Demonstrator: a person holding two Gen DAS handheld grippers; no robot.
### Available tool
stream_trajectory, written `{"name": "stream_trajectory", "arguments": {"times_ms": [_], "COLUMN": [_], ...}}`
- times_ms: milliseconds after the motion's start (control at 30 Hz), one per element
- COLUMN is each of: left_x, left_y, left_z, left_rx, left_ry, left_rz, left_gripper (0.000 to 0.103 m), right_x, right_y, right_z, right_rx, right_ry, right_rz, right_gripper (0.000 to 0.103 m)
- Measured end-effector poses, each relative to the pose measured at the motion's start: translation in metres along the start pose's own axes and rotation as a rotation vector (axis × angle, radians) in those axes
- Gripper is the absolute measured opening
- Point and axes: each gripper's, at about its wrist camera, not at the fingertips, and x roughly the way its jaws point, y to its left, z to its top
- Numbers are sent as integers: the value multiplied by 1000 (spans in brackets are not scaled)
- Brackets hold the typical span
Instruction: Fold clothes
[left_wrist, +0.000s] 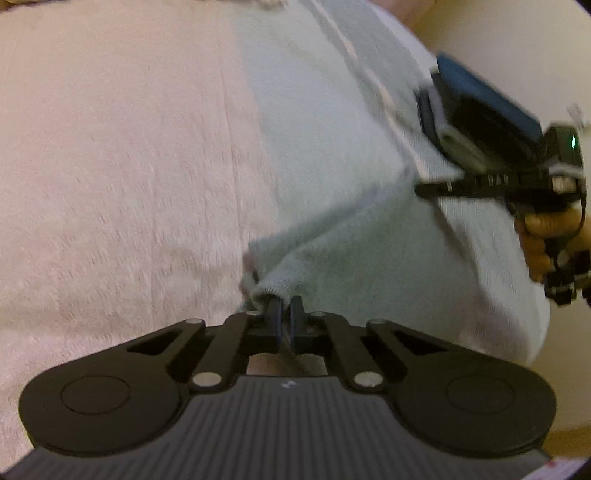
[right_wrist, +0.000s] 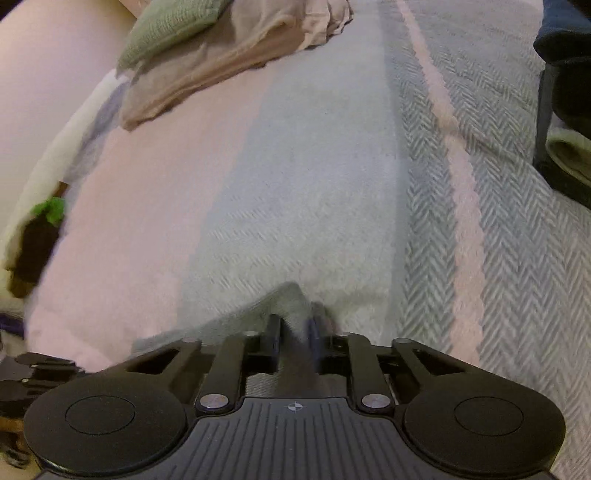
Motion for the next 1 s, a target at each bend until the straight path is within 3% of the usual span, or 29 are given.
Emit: {"name": "stream_trajectory", "arguments": {"times_ms": [67, 167, 267, 300, 400, 500, 567, 733, 900, 1000], "left_x": [1, 27, 48, 49, 44, 20, 3, -32, -30, -11], "left_y": [-3, 1, 17, 21, 24, 21, 11, -39, -106, -134], "left_z": [6, 6, 0, 0, -1, -8, -12, -39, -85, -110], "left_rx": [-27, -49, -119, -129, -134, -120, -79, 176, 463, 564], "left_ry": [-23, 4, 13, 5, -10, -35, -54, -93, -111, -124], "left_rz": [21, 69, 64, 56, 61, 109, 158, 196, 192, 217], "left_gripper": [1, 2, 2, 3, 10, 17, 13, 15, 32, 54], "right_x": [9, 33, 44, 44, 29, 1, -21, -40, 0, 36], "right_y": [-8, -10, -12, -13, -1, 19, 41, 93, 98, 81], "right_z": [-2, -4, 2, 2, 5, -6, -28, -108, -179, -203], "right_rx": [9, -33, -52, -59, -112, -219, -356, -883, -1452, -1718], "right_ry": [29, 54, 67, 72, 49, 17, -3, 41, 147, 143], "right_rz": [-5, -15, -9, -4, -63, -106, -112, -145, -230, -327], "right_gripper": [10, 10, 11, 13, 37, 39, 42, 71, 71, 71]}}
